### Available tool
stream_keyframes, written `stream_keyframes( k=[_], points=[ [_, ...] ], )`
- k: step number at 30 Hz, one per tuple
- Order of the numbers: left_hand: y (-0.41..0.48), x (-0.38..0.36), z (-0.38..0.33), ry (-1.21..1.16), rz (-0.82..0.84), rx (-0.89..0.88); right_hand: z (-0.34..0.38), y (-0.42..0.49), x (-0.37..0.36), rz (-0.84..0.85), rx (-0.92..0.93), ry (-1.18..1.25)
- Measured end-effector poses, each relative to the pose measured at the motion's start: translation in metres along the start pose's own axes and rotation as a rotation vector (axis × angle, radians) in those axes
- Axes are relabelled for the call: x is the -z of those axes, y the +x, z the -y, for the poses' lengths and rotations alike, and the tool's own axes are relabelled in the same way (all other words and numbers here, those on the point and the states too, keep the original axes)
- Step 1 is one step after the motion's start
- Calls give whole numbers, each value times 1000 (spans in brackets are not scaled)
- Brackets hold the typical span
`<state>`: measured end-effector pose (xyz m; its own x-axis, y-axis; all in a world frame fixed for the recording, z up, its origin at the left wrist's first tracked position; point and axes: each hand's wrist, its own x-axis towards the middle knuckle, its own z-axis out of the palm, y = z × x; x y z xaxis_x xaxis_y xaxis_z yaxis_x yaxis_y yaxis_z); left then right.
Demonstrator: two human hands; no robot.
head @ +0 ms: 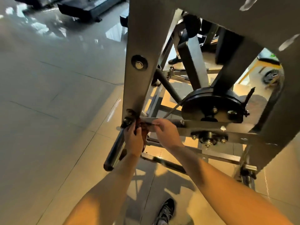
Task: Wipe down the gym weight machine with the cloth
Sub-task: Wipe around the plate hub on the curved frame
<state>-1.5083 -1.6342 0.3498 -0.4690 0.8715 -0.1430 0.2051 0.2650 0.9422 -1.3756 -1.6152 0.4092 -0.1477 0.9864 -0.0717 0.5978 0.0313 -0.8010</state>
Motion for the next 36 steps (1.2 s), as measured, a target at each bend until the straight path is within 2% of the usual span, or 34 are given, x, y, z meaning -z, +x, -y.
stream_keyframes(
  k=[4,10,14,19,22,25,32,36],
  points=[
    [1,-37,17,23,-89,44,-17,22,20,8,131,-220],
    [-15,-63,-8,-28,-93,89,-32,15,47,70,163,-413],
    [-35,-78,-9,-43,28,-55,-31,15,48,21,116,-362],
    [-29,-67,-8,170,142,-257,-31,11,45,25,159,-421],
    [-3,-48,-6,300,129,-222,-32,10,41,27,164,-464],
    [13,-45,-13,302,114,-164,-32,16,42,21,130,-481],
    [-19,-66,-27,369,255,-326,-31,24,50,-26,77,-390],
    [15,-44,-16,452,233,-224,-34,23,50,44,101,-430]
  ],
)
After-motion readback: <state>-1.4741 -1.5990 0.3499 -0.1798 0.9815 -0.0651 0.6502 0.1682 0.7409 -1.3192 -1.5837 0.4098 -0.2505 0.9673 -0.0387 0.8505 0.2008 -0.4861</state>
